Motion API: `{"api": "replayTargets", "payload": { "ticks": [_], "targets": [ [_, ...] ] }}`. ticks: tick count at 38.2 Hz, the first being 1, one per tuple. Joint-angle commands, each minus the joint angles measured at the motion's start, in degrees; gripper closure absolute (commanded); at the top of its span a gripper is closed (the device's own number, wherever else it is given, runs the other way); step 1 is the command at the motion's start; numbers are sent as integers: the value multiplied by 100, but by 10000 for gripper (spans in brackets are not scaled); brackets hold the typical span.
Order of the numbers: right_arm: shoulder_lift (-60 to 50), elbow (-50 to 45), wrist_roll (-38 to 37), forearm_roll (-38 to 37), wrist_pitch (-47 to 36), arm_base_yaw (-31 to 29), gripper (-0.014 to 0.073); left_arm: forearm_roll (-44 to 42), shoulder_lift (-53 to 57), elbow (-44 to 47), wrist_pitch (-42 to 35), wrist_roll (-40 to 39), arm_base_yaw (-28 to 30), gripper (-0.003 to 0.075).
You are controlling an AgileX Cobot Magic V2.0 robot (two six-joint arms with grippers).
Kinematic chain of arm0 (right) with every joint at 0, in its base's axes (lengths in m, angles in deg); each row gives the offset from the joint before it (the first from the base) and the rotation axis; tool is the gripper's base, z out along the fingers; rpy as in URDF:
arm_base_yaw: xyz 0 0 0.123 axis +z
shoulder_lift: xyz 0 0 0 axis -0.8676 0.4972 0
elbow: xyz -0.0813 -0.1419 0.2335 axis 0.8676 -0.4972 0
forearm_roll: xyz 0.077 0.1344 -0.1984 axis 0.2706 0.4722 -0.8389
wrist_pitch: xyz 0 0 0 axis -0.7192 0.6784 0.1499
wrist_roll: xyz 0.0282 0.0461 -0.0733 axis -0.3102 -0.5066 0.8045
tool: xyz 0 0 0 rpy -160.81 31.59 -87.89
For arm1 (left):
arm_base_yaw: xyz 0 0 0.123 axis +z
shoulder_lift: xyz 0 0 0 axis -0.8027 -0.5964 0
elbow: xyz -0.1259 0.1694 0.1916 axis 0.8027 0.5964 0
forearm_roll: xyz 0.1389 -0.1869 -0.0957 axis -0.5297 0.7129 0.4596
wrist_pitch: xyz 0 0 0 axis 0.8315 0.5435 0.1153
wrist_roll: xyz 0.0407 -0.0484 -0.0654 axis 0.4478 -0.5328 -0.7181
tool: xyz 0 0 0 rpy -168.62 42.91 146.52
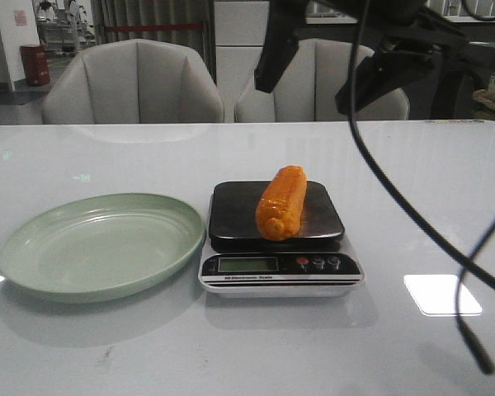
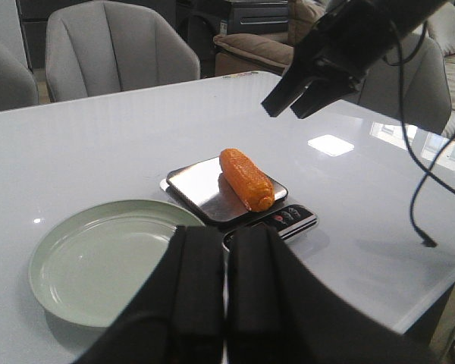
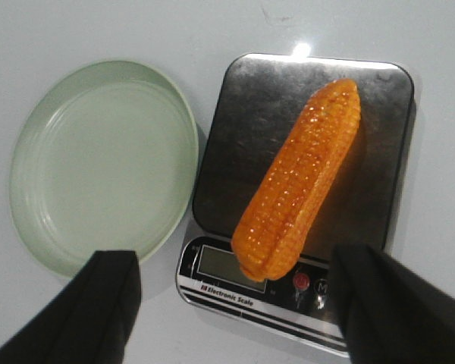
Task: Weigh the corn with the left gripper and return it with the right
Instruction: 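Lower the right gripper over the corn on the scale and close, then carry the corn with the right gripper back onto the green plate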
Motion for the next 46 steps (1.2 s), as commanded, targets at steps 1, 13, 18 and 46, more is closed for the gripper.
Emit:
{"api": "replayTargets", "payload": {
  "ticks": [1,13,18,46],
  "targets": [
    [226,641,-750,-490,172,60,-13,-16,-72,-144,-464,-5,4,598],
    [1391,1544,-2379,-1390,1007,370,-13,-16,-72,-144,-464,-5,4,598],
    [1692,1759,-2415,-1383,1088,462,-13,-16,-72,-144,-464,-5,4,598],
    [2389,3042,-2415,-1356,334,1544,344,-16,-72,-144,-473,-5,4,598]
  ]
}}
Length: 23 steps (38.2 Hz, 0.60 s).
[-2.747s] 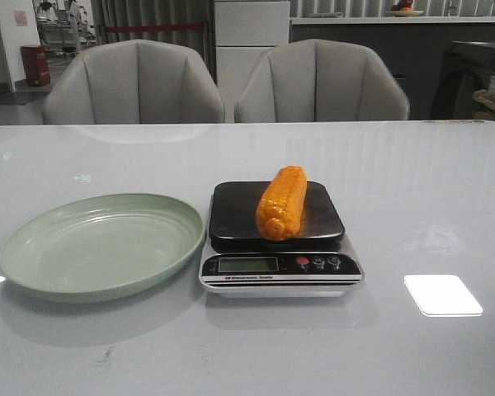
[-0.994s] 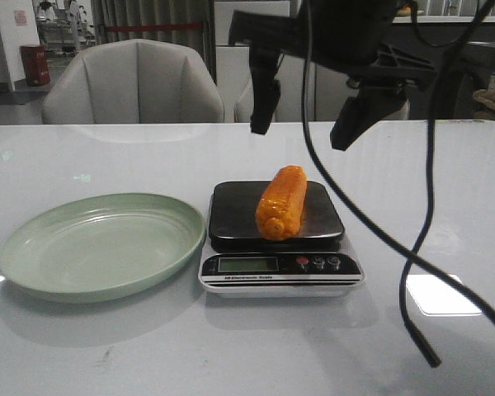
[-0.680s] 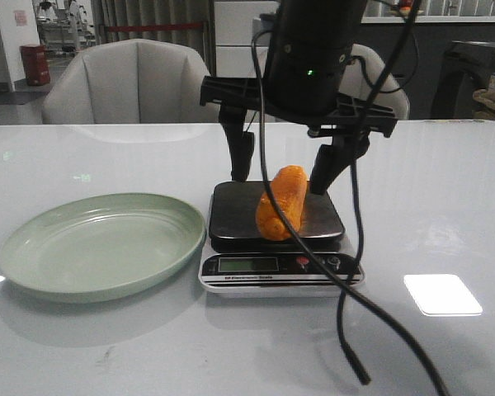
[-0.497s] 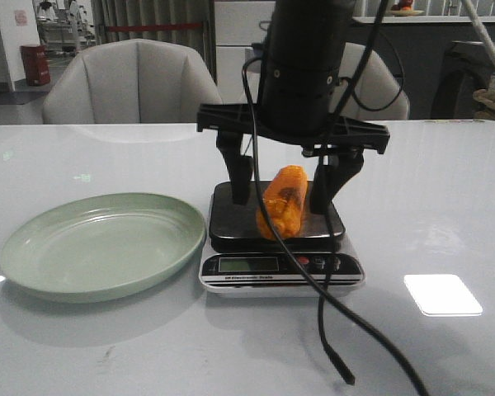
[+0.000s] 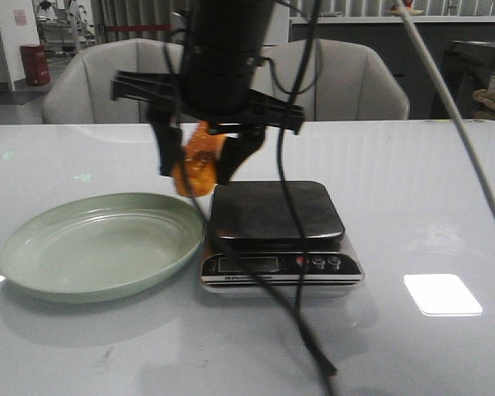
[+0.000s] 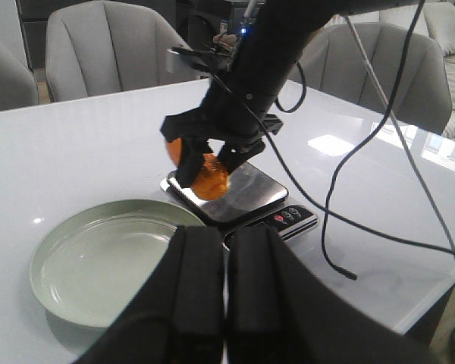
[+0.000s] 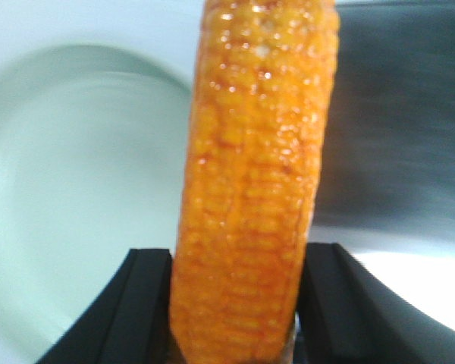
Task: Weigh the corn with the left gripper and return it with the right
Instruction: 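Carry the corn with the right gripper back onto the green plate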
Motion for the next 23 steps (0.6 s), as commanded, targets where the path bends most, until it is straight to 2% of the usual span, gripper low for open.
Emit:
{"api": "replayTargets", "payload": {
  "ticks": [1,11,15,20,23],
  "targets": [
    [-320,200,-7,-59,-724,292,344,-16,-72,-144,-473,-5,4,598],
    [137,210,-7,276,-1078,615,326,-16,-72,-144,-477,-5,4,598],
    [305,229,-7,348,-1046,628,234,-16,-72,-144,-477,-5,4,598],
    [448,248,-7,366,-1049,635,46,-16,-72,-144,-477,-5,4,598],
    [465,254,-7,366,-1049,635,-12,-16,-72,-144,-477,-5,4,598]
  ]
}}
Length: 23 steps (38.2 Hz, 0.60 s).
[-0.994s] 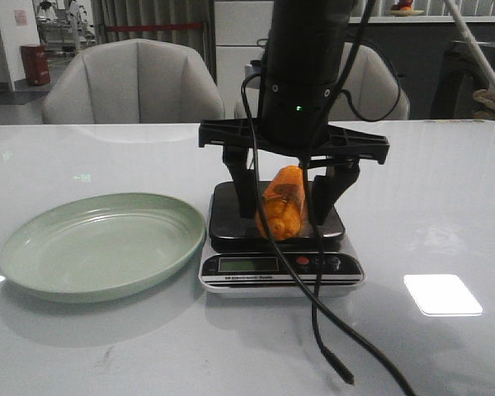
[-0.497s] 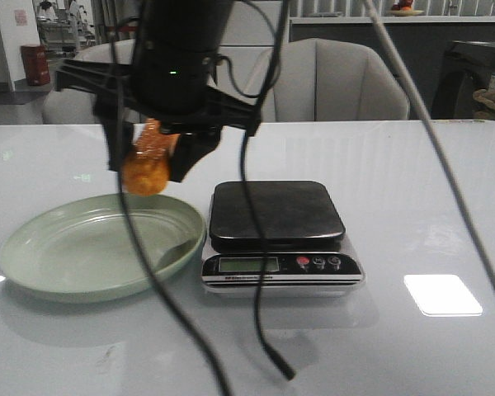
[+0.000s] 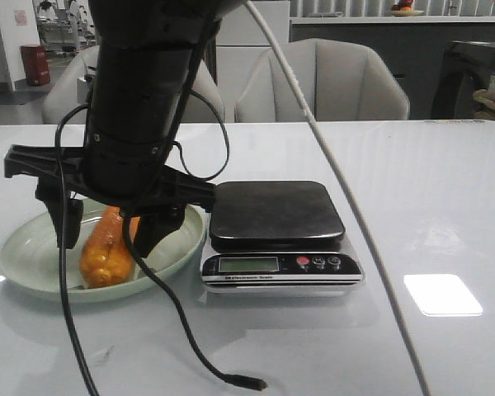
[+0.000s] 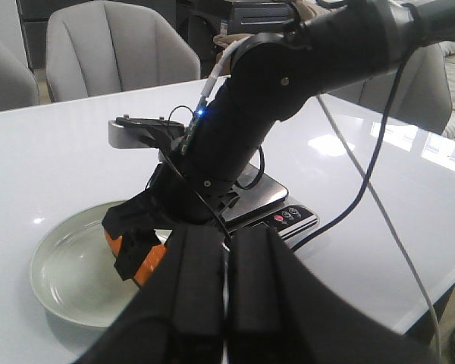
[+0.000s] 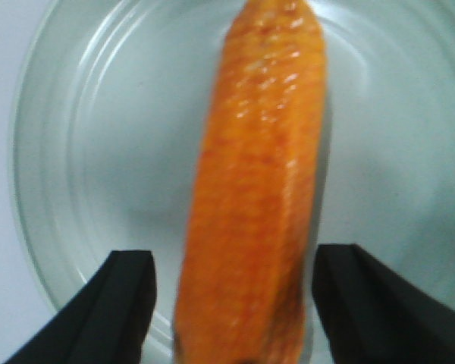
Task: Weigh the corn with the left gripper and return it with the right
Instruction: 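Carry the corn with the right gripper back onto the green plate, then open the right gripper and lift it away from the plate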
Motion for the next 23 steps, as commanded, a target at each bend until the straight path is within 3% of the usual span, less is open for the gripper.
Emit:
{"api": "replayTargets", "payload": {
  "ticks": [1,14,19,23],
  "targets": [
    [-359,227,2,-1,-246,2,-13,-16,-72,-144,-477,-5,4,598],
    [-838,442,210,-50,637,-198,-13,-16,-72,-144,-488,-5,4,598],
    [-1320,442,966,136,1308,-585,-13,-16,-72,-144,-486,-5,4,598],
    [-1680,436,2155,496,1996,-908,-13,-16,-72,-144,-486,-5,4,598]
  ]
}}
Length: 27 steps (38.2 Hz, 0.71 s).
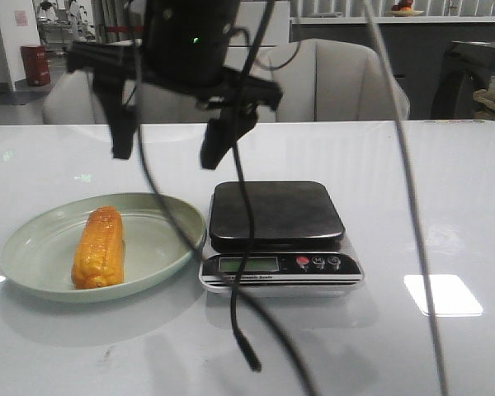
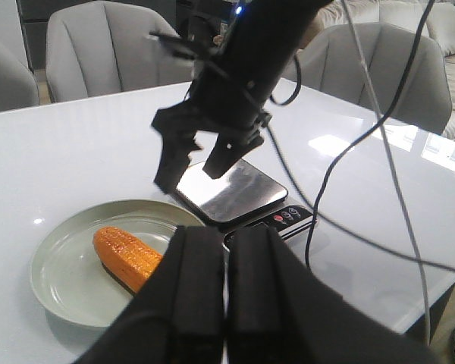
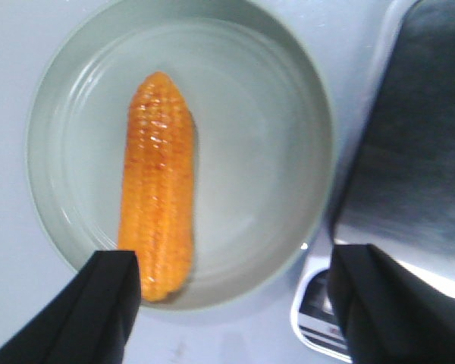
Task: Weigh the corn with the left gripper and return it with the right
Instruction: 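Open the right gripper and lift it away from the plate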
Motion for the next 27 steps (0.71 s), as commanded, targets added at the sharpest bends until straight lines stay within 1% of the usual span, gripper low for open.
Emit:
{"api": "replayTargets", "payload": {
  "ticks": [1,4,6,9,13,16,20,27],
  "targets": [
    [-678,175,1094,327,499,-265,-13,-16,-72,-144,-486,-5,4,598],
    [-944,39,1774,444,829,-415,-13,-16,-72,-144,-486,-5,4,598],
    [-1133,-114,1963,444,848,-496,-13,-16,-72,-144,-486,-5,4,598],
    [-1514,-495,2147,444,667,-645,-13,-16,-72,-144,-486,-5,4,598],
    [-2164,-1266,2547,467,220,-880,-13,-16,-72,-144,-486,-5,4,598],
    [-2700,-1968,2574,477,-132,-1052,-13,-16,-72,-144,-486,-5,4,598],
    [-3511,-2949,2608,477,-807,-1225,-13,-16,-72,-131,-500,-5,4,598],
    [-4721,-4419,2608,472,-1905,-1239,-13,-16,-72,-74,-580,-5,4,598]
  ]
}}
